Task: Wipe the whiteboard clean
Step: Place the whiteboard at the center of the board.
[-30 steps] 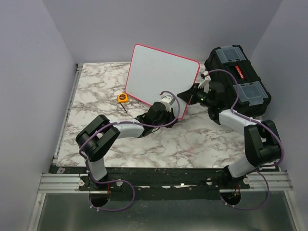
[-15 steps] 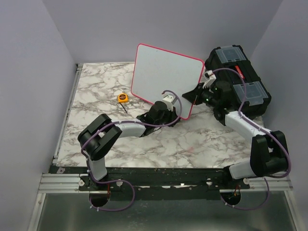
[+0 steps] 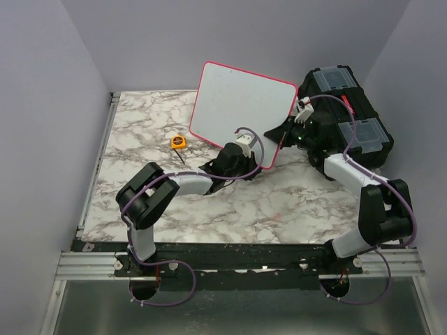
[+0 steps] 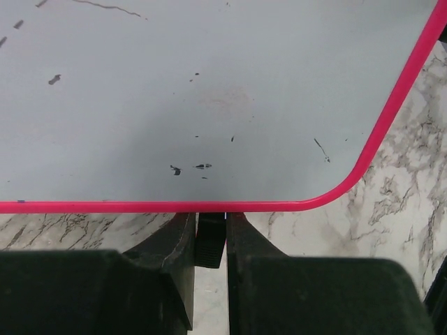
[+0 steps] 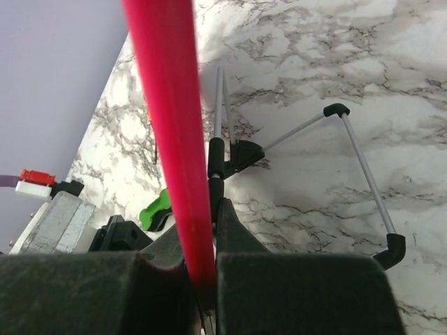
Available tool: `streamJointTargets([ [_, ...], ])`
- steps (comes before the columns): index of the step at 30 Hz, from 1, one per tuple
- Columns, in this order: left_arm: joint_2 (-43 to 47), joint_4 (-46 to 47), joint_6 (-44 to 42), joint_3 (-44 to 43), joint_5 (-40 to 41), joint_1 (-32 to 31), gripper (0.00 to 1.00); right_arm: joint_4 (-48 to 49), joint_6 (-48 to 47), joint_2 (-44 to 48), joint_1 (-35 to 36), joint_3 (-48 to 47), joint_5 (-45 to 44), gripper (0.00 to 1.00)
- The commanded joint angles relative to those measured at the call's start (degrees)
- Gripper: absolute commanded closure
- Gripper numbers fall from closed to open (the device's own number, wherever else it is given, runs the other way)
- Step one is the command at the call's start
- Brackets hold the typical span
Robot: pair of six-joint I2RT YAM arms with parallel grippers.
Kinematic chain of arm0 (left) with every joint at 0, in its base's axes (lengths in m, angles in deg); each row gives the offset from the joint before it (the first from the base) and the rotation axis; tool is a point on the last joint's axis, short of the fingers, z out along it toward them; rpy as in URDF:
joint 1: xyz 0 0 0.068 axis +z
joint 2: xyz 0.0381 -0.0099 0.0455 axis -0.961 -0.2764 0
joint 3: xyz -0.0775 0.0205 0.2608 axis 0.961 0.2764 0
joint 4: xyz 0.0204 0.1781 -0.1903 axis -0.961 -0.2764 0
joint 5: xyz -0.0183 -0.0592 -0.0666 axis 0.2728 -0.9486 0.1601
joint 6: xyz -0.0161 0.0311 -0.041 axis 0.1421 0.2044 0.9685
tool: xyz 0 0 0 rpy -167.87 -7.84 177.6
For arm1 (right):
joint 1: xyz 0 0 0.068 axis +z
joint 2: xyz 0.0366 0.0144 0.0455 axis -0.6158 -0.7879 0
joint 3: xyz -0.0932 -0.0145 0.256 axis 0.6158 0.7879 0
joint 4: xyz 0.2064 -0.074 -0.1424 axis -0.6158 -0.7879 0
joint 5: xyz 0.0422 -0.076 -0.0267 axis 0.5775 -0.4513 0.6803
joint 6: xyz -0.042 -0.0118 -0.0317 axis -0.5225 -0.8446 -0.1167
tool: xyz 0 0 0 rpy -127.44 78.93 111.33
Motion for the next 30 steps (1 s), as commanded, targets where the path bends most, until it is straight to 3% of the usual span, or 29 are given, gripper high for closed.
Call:
streamJointTargets([
  [1, -4.3, -11.6, 3.0, 1.1, 5.2, 1.5, 1.00, 1.9, -7.3, 2.9, 1.2, 1.7, -4.7, 1.00],
  [4, -5.2, -12.6, 3.1, 0.3, 5.0, 1.6, 1.00, 2.5, -9.1, 2.2, 1.3, 5.6, -4.4, 0.99],
  [21, -7.8, -13.5, 4.1, -0.3, 3.4, 1.6, 1.00, 4.4, -7.8, -4.7, -2.5, 7.3, 0.7, 0.58],
  [30, -8.7, -13.7, 3.8, -0.6, 3.2, 1.7, 1.00, 9.1, -4.7, -1.6, -5.1, 9.7, 3.9, 0.54],
])
